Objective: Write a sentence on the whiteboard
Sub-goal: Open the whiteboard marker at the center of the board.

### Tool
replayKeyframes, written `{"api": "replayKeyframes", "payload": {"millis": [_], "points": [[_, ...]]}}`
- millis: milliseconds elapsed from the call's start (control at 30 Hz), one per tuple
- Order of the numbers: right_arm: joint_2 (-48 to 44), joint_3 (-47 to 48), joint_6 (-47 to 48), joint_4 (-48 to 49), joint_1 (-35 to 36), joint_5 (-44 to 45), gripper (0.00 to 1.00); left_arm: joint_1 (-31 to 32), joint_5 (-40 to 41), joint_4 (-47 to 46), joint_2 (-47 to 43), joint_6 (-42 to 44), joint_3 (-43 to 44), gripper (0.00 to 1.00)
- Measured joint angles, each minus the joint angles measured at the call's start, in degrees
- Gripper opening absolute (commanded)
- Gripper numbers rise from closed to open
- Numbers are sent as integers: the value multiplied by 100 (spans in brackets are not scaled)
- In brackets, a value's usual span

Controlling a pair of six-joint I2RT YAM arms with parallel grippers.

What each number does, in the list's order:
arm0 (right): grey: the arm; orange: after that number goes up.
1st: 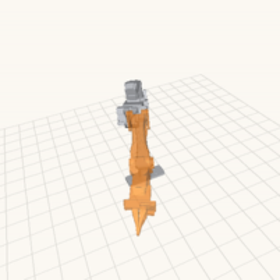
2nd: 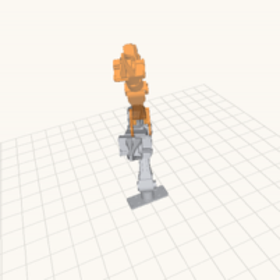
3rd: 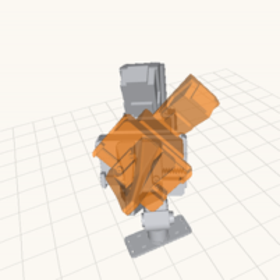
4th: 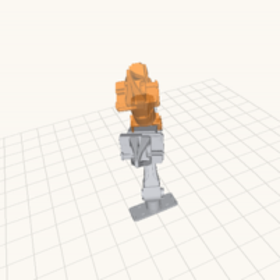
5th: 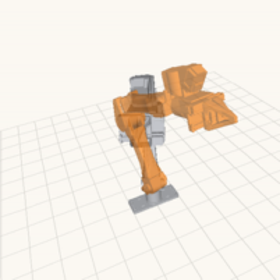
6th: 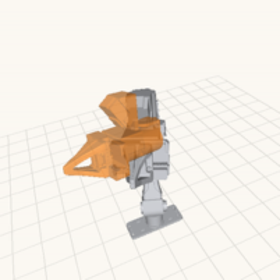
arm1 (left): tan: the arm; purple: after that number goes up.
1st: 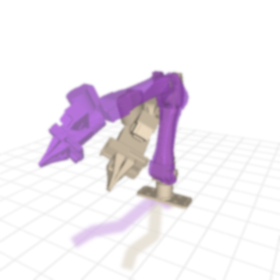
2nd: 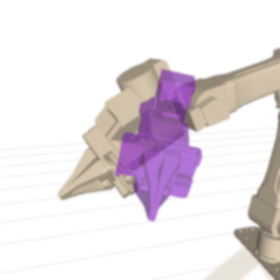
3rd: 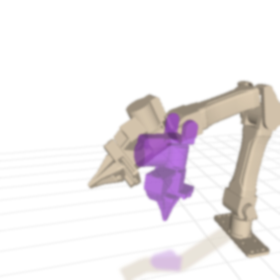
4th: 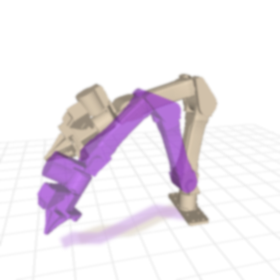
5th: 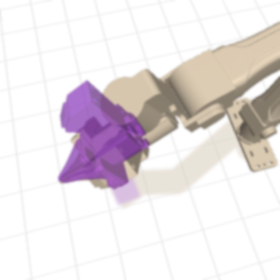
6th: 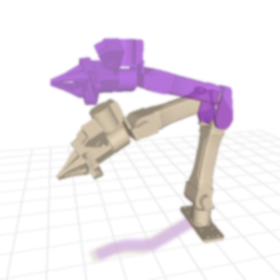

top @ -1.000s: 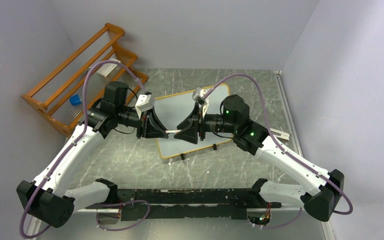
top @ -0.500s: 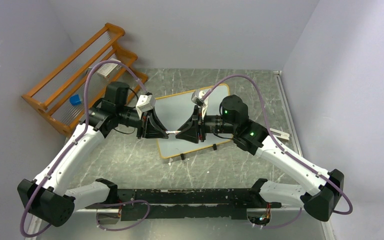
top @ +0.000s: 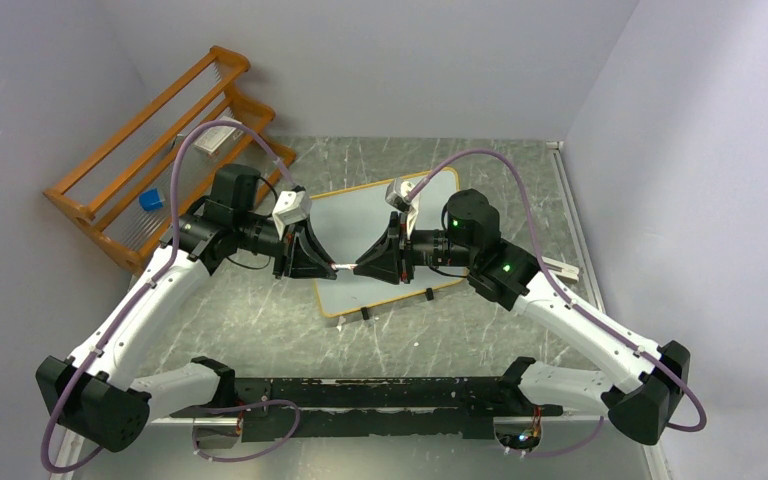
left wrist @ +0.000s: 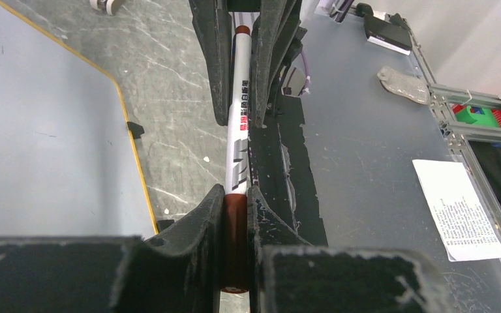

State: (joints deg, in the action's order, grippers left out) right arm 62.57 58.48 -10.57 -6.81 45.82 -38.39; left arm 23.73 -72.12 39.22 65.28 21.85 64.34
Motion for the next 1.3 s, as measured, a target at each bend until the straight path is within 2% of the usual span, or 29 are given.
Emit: {"api": "replayKeyframes", "payload": {"millis": [733,833,1000,1033,1067,1200,1300], "points": [[61,0,-70,243,-37,-203,25,0,-26,-330,-44,-450,0,5],[63,0,-79,262,-37,-216,19,0,-42,-350,-46,-463,0,5],[79,0,-79,262,-55,-210,1,0,-55,-345,-46,-479,0,5],[81,0,-70,264,-59,-214,0,0,-46,-345,-46,-476,0,5],[81,0,-72,262,-59,-212,0,0,-44,-343,-46,-474,0,7],[81,0,-37,232,-59,-195,0,0,22,-299,-46,-426,0,28],[81,0,44,149,-59,-184,0,2,190,-216,-48,-310,0,33]]}}
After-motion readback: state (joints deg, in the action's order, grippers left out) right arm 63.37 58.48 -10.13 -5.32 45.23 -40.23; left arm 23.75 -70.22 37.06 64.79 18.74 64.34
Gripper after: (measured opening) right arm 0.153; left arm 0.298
